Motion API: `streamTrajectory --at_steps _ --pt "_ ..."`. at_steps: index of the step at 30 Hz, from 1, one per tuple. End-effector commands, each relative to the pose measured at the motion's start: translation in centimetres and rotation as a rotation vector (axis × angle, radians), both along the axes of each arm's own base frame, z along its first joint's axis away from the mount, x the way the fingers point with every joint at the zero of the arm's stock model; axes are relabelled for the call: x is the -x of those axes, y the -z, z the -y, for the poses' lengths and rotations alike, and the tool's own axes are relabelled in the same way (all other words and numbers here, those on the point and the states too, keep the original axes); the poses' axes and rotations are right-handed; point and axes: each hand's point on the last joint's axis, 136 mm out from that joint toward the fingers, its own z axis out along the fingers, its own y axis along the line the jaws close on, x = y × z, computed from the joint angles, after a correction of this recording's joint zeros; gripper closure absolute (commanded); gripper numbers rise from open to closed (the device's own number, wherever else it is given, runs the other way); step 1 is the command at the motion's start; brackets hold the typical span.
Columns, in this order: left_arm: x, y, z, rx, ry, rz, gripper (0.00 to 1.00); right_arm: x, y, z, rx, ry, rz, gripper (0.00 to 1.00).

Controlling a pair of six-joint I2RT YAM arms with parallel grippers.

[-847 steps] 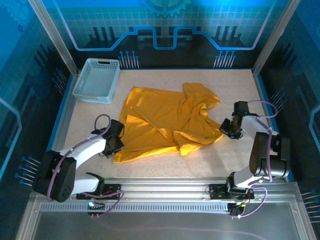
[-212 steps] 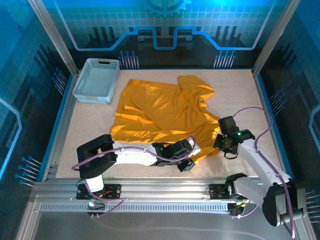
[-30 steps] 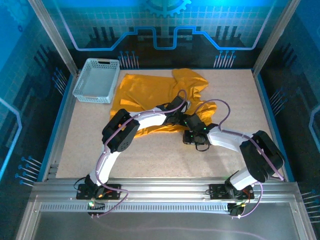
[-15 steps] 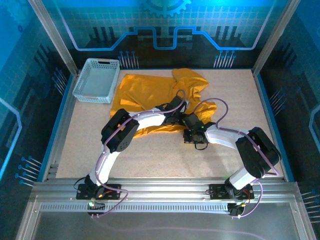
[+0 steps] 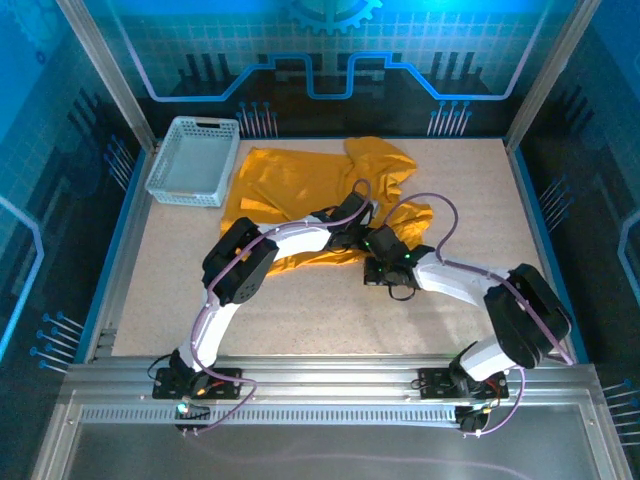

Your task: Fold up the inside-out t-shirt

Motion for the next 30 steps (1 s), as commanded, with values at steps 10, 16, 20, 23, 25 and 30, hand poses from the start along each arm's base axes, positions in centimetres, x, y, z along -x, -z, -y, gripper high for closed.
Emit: streamTrajectory --at_steps 10,16,20,23,25,30 --pt "0.8 0.7 -1.4 -0.062 -0.032 -0.040 0.32 6.9 -1.0 -0.8 -0.014 -0.012 -0.105 0.98" --pt "0.8 0.9 -1.4 -0.064 -0.036 -0.040 0.32 10.1 -0.9 -2.6 -0.021 -0.077 -0.173 0.87" --pt "0.8 1.1 -1.5 -0.066 -0.041 -0.043 0.32 10.3 -1.9 -2.4 0.000 -0.103 -0.160 0.80" --pt "0.9 1.1 -1.6 -0.071 -0.040 -0.042 0.32 10.0 -3.3 -1.7 0.004 -0.107 -0.113 0.69" --pt "0.9 1.1 -1.7 -0.074 -0.040 -0.041 0.32 9.6 -3.5 -1.1 0.010 -0.098 -0.091 0.65" --pt "0.9 1.0 -1.7 -0.072 -0.038 -0.039 0.31 8.0 -2.1 0.1 0.001 -0.060 -0.105 0.68"
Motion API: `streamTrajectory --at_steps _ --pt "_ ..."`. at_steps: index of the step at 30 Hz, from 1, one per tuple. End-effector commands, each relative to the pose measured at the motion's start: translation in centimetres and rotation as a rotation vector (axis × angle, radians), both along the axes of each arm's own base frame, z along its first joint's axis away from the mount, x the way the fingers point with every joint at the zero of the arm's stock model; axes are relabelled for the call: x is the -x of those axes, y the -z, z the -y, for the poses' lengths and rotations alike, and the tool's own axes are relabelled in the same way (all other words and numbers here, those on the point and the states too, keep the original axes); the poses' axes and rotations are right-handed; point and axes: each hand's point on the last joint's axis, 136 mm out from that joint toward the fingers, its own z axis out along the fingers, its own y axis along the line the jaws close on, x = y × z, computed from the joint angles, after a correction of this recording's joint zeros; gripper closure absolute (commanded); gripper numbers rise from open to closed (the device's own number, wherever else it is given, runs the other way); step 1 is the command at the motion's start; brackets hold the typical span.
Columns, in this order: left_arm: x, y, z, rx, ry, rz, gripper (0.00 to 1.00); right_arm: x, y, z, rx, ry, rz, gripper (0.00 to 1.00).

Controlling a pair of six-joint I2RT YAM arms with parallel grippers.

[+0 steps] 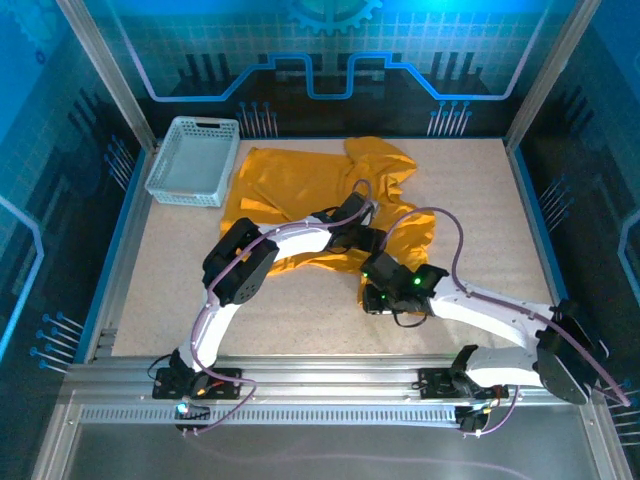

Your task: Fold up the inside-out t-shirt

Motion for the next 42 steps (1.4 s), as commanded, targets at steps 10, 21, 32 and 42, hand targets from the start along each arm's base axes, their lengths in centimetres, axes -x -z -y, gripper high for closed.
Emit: streamTrajectory --at_steps 10,21,32,42 --pt "1.3 0.4 -1.5 -0.057 -0.014 -0.046 0.31 -1.2 5.5 1.5 0.147 0.018 -0.079 0.64" --pt "1.0 -1.8 -1.1 -0.044 -0.006 -0.046 0.27 3.7 3.9 2.9 0.193 -0.008 -0.129 0.58" --pt "2.8 -8.9 -10.6 0.067 -0.207 -0.067 0.17 -9.3 -1.4 4.6 -0.118 0.128 0.034 0.50" --pt "7.3 -3.0 -26.4 0.110 -0.589 -0.175 0.18 -12.7 3.2 5.3 -0.172 0.210 -0.074 0.50"
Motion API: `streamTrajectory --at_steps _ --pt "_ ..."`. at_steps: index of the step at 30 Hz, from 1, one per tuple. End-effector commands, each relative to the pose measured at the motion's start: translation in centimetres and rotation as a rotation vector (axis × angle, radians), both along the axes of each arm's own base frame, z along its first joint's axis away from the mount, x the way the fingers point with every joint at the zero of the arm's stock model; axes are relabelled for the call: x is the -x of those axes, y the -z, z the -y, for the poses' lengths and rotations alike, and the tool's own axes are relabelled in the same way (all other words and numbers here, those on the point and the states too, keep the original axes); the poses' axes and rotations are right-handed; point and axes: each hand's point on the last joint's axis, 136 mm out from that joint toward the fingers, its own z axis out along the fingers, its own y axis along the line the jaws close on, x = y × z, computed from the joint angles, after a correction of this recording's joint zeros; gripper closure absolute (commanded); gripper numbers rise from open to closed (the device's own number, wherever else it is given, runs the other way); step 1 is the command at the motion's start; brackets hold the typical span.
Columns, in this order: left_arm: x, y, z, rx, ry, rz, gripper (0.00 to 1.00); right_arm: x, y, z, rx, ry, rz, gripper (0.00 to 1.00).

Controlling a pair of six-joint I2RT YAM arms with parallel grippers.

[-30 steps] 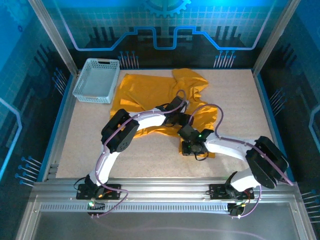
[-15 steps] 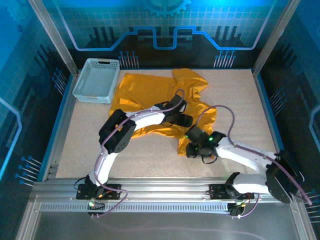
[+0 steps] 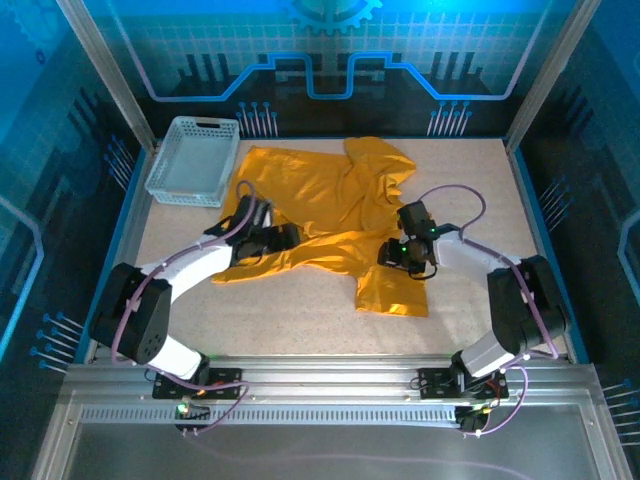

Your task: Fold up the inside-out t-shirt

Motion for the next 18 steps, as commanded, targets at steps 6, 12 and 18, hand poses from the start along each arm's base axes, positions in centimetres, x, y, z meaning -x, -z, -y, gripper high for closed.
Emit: streamTrajectory --at_steps 6,12,18 --pt "2.3 4.0 -4.9 0.151 -0.237 -0.081 0.18 2.1 2.5 4.0 0.035 0.164 -0.076 0.49" --pt "3.4 4.4 -5.3 0.160 -0.269 -0.088 0.20 4.2 2.8 7.5 0.102 0.253 -0.106 0.49" --pt "5.8 3.8 -4.0 0.161 -0.247 -0.089 0.21 6.8 2.5 10.9 0.099 0.387 -0.107 0.49"
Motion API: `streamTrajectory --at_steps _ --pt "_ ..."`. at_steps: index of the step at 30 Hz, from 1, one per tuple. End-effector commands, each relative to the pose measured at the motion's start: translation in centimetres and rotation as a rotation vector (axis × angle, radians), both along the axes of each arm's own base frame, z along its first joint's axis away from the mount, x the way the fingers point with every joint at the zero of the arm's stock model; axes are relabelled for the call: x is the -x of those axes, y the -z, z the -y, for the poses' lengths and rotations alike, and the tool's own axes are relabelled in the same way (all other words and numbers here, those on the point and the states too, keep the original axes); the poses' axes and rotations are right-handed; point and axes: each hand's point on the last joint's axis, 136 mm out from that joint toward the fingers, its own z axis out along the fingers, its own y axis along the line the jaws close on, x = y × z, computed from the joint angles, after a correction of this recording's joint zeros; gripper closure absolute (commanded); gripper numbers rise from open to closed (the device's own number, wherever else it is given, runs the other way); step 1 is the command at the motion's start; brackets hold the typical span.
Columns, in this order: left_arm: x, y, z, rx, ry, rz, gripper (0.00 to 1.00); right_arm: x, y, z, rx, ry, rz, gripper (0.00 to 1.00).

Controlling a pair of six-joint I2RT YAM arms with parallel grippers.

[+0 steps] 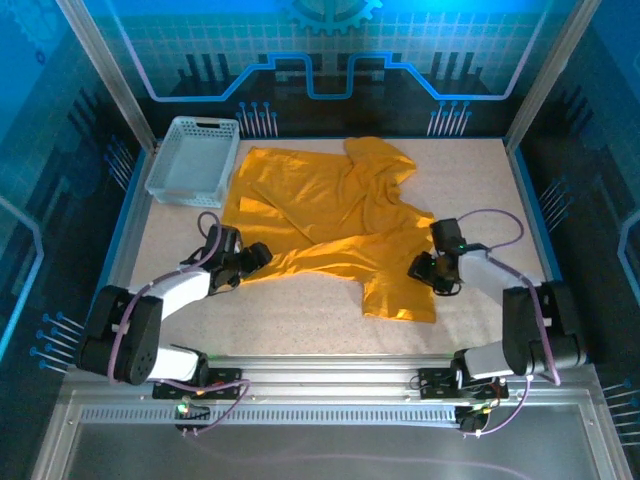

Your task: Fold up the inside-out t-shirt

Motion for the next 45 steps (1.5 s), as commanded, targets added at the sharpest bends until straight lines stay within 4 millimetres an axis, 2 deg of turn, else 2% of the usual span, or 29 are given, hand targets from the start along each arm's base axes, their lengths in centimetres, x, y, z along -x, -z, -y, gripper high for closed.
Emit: streamTrajectory --at_steps 1,4,7,9,10,12,14,17,20,23,25,29,30,32,36,40,43,45 --pt "2.4 0.2 1.1 0.001 0.013 -0.040 0.21 3.0 0.1 2.5 0.027 0.103 -0.044 0.49" --pt "4.3 0.7 1.3 0.000 0.000 -0.060 0.21 4.2 -1.6 4.2 0.035 0.176 -0.002 0.49" --pt "4.8 -0.6 1.5 0.006 0.013 -0.020 0.21 3.1 -4.8 4.4 0.032 0.155 0.131 0.50" --pt "4.0 -2.5 1.2 -0.042 0.036 0.020 0.19 1.2 -7.4 2.9 0.024 0.055 0.227 0.49" --pt "3.2 -3.6 1.0 -0.076 0.045 0.049 0.19 0.1 -8.5 1.4 0.022 -0.025 0.267 0.49" --pt "1.6 -4.7 0.7 -0.106 0.059 0.064 0.19 -1.5 -9.6 -0.9 0.027 -0.132 0.278 0.48" --pt "-0.3 -5.1 1.0 -0.075 0.071 0.067 0.19 -3.4 -9.4 -3.9 -0.034 -0.232 0.276 0.47" --pt "-2.5 -4.1 1.3 -0.023 0.071 0.039 0.19 -5.7 -7.9 -6.8 -0.079 -0.298 0.257 0.47" --pt "-4.1 -2.9 1.6 0.020 0.073 0.014 0.20 -7.4 -6.4 -8.7 -0.084 -0.344 0.224 0.47" --pt "-4.6 -1.6 1.1 0.005 0.063 -0.010 0.19 -7.9 -4.3 -9.9 -0.118 -0.382 0.177 0.46" --pt "-4.3 -0.4 0.8 -0.011 0.062 -0.047 0.19 -7.6 -2.6 -9.2 -0.092 -0.360 0.122 0.46" --pt "-2.3 1.6 0.4 -0.024 0.052 -0.116 0.19 -5.6 0.4 -5.3 -0.001 -0.237 -0.023 0.46" --pt "-1.7 2.0 0.4 -0.022 0.048 -0.129 0.19 -5.3 0.5 -5.0 -0.018 -0.230 -0.024 0.46" --pt "-0.3 2.6 0.9 -0.010 0.054 -0.149 0.19 -4.2 0.5 -4.1 -0.026 -0.176 -0.033 0.44" --pt "2.1 2.6 1.8 -0.018 0.064 -0.140 0.19 -2.4 -0.4 -0.6 0.092 -0.089 -0.060 0.44" --pt "5.0 2.6 2.3 -0.033 0.060 -0.143 0.19 0.1 -0.2 2.0 0.010 0.026 -0.070 0.44" --pt "7.3 2.5 3.2 -0.065 0.086 -0.141 0.18 1.6 -0.9 3.3 -0.005 0.069 -0.035 0.44" --pt "8.2 2.2 3.5 -0.054 0.092 -0.143 0.17 1.9 -2.1 3.5 0.008 0.068 -0.002 0.44"
